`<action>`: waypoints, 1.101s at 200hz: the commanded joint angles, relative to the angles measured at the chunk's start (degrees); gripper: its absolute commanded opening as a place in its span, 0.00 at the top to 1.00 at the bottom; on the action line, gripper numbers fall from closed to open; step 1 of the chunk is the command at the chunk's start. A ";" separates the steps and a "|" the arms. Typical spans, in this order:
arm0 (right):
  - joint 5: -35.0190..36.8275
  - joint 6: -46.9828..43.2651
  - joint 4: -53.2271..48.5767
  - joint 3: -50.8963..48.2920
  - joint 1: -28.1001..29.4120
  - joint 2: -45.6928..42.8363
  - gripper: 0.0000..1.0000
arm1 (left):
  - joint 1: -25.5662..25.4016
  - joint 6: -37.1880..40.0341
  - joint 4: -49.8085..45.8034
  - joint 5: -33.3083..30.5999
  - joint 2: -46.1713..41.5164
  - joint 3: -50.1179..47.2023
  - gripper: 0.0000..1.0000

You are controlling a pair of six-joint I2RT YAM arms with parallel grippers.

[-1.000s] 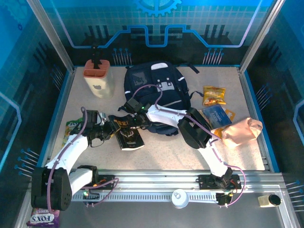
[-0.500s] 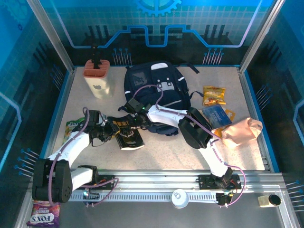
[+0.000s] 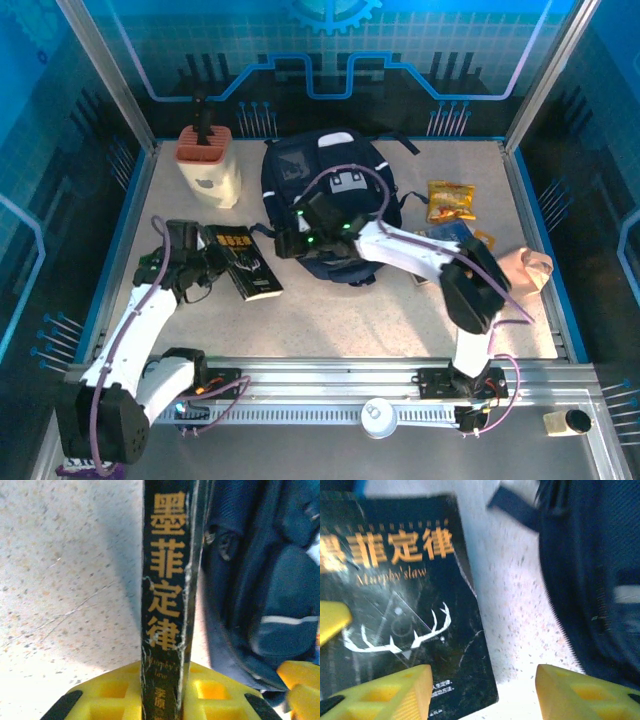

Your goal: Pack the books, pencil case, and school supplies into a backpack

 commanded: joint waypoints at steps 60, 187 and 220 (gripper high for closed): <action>-8.18 8.61 16.01 -17.73 -13.97 -16.18 0.25 | -2.84 -14.28 23.64 4.97 2.22 8.08 1.00; -17.36 42.05 55.55 -33.17 -16.82 -15.45 0.04 | -15.84 -29.20 45.77 -2.07 23.39 17.59 1.00; -15.71 43.93 57.24 -31.31 -15.24 -12.88 0.03 | -16.86 -29.22 45.86 -2.00 25.85 19.86 1.00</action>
